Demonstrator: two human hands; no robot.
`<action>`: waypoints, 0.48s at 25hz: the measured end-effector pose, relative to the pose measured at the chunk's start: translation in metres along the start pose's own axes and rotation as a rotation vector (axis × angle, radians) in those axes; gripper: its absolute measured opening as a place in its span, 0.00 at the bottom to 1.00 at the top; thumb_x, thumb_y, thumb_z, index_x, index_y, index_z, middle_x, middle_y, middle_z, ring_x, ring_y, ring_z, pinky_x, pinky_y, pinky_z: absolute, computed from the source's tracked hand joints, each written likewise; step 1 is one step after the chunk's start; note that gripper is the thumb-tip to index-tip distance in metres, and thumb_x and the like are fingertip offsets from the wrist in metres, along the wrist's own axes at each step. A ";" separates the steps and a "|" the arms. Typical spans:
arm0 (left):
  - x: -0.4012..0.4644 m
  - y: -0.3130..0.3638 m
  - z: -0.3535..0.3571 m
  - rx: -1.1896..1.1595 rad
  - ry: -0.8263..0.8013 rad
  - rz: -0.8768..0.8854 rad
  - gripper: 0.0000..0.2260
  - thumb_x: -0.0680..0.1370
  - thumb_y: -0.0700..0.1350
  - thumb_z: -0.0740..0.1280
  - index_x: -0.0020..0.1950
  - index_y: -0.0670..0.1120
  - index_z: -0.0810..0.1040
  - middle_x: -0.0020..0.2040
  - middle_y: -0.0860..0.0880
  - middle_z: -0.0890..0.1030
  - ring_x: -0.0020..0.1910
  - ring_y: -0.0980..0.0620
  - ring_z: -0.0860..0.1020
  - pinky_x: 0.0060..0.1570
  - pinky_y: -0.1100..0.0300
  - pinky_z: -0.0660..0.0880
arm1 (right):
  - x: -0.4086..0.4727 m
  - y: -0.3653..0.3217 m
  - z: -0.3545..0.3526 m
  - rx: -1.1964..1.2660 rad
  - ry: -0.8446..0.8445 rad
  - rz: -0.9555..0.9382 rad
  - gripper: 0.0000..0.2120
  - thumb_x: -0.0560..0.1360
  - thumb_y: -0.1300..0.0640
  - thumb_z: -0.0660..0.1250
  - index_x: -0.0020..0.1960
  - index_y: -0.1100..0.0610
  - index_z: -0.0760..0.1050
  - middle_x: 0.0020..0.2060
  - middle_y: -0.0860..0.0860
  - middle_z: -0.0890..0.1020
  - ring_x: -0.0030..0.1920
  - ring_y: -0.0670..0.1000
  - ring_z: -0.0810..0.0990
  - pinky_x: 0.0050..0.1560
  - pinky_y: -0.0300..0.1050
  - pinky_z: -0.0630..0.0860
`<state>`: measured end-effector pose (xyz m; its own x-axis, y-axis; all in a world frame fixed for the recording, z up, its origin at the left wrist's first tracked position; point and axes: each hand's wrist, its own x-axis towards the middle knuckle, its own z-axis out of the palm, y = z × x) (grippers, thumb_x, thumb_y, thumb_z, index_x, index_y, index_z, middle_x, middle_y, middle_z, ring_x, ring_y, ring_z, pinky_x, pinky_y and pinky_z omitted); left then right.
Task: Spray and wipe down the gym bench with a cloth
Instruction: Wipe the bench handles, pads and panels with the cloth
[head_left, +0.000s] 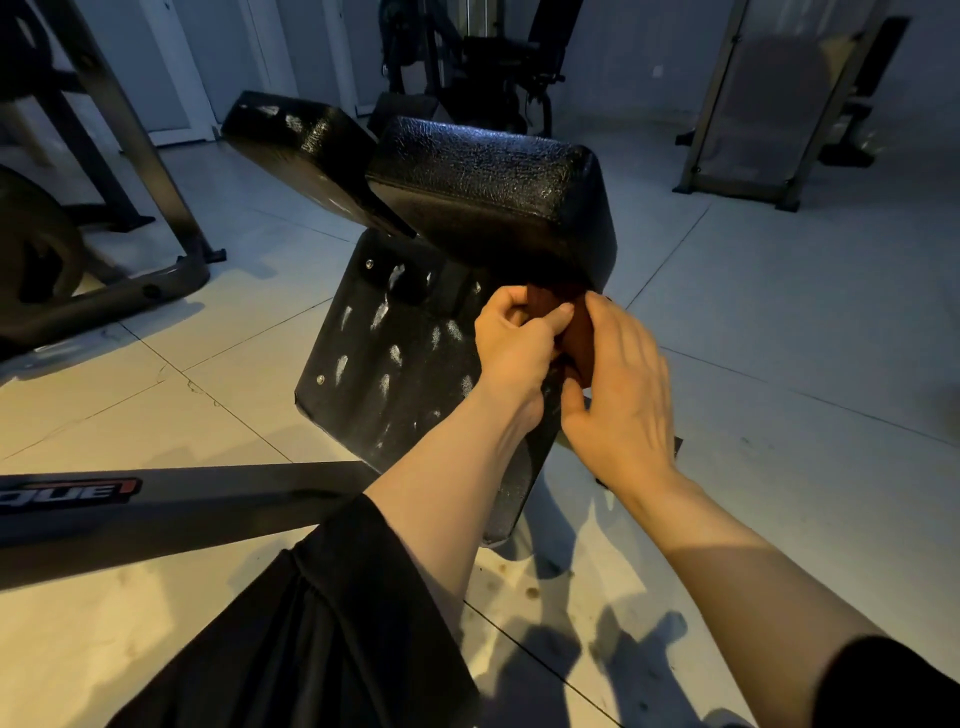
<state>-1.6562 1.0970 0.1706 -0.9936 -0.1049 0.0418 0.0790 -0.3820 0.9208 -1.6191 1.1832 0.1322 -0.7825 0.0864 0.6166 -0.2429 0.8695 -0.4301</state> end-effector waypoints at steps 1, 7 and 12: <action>-0.005 0.005 -0.003 -0.027 -0.028 -0.002 0.08 0.76 0.32 0.68 0.52 0.42 0.75 0.42 0.46 0.80 0.45 0.50 0.80 0.41 0.60 0.80 | -0.001 -0.004 -0.005 -0.007 0.012 -0.008 0.34 0.73 0.61 0.70 0.76 0.56 0.60 0.71 0.55 0.69 0.71 0.56 0.66 0.72 0.53 0.63; -0.032 0.042 -0.018 -0.040 -0.087 -0.047 0.10 0.77 0.33 0.66 0.56 0.42 0.72 0.46 0.47 0.80 0.45 0.55 0.80 0.40 0.64 0.80 | -0.002 -0.031 -0.025 0.206 -0.043 0.024 0.34 0.74 0.59 0.71 0.75 0.51 0.60 0.69 0.51 0.69 0.66 0.53 0.71 0.64 0.50 0.73; -0.051 0.046 -0.055 0.202 0.007 -0.017 0.12 0.77 0.30 0.62 0.56 0.45 0.72 0.49 0.44 0.79 0.47 0.50 0.79 0.35 0.65 0.77 | -0.006 -0.057 -0.033 0.604 -0.343 0.307 0.37 0.69 0.66 0.73 0.72 0.47 0.63 0.65 0.50 0.70 0.62 0.50 0.73 0.52 0.39 0.77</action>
<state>-1.5975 1.0339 0.1896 -0.9940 -0.1066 0.0239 0.0442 -0.1923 0.9803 -1.5813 1.1490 0.1747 -0.9760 0.0393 0.2140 -0.1803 0.4047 -0.8965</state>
